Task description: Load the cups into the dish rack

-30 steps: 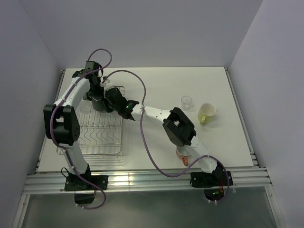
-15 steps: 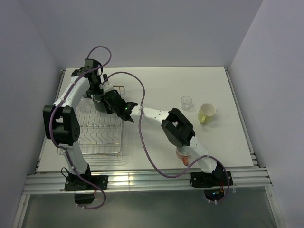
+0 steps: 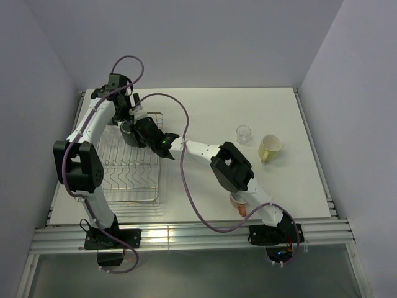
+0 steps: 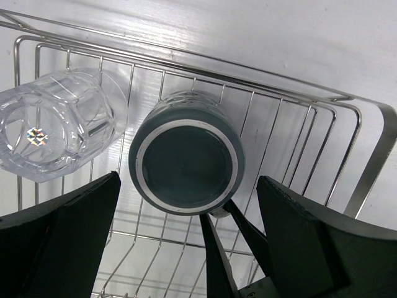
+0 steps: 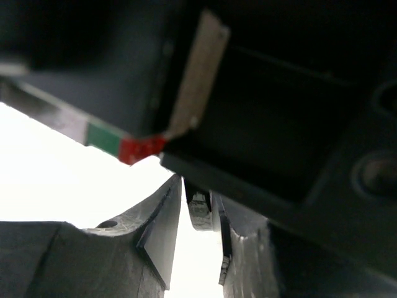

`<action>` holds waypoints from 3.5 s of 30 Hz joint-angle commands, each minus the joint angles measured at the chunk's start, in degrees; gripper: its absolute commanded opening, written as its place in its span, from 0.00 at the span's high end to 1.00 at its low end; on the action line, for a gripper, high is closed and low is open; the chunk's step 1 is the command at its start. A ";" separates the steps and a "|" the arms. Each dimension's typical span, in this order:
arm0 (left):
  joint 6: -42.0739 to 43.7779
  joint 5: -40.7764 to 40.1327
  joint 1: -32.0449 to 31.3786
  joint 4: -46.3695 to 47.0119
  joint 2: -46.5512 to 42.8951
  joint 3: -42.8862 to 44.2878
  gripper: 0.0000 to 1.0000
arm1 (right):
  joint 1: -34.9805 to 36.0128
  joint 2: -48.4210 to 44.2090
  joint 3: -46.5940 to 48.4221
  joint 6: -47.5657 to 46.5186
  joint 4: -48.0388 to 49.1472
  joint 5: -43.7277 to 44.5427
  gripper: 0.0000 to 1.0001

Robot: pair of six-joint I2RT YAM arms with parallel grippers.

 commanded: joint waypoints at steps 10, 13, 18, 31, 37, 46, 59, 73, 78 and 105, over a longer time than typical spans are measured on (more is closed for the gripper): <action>-1.72 -1.00 -0.05 -1.19 -6.96 5.09 0.01 | 0.18 4.30 4.15 2.69 -4.23 -0.63 0.55; -1.81 -1.09 0.04 -1.11 -7.14 5.09 0.01 | 0.18 4.82 5.02 2.78 -4.76 -0.11 0.53; -2.15 -1.26 0.13 -0.67 -7.58 5.35 0.01 | 0.18 2.89 1.87 3.30 -2.74 0.78 0.50; -1.89 -1.18 0.13 0.39 -8.72 5.35 0.01 | 0.18 -6.06 -7.45 3.13 4.64 1.22 0.40; -1.72 -1.52 0.13 0.56 -8.81 5.79 0.01 | 0.35 -11.25 -10.18 2.43 6.23 1.92 0.38; -1.89 -1.44 0.30 1.27 -8.11 7.02 0.01 | 0.62 -25.30 -20.46 2.16 7.56 6.31 0.37; -4.00 7.35 -3.90 8.21 -20.58 -3.17 0.01 | -17.91 -56.24 -40.66 20.26 -19.77 15.90 0.26; -3.21 9.55 -10.24 9.61 -31.13 -8.97 0.01 | -19.25 -70.06 -58.95 22.46 -28.84 8.86 0.36; -3.12 9.90 -10.42 9.70 -32.10 -9.32 0.01 | -14.70 -69.36 -61.24 24.48 -29.19 9.82 0.38; -3.21 9.81 -10.95 11.64 -33.77 -14.77 0.01 | -12.21 -53.97 -61.51 27.21 -23.92 15.20 0.66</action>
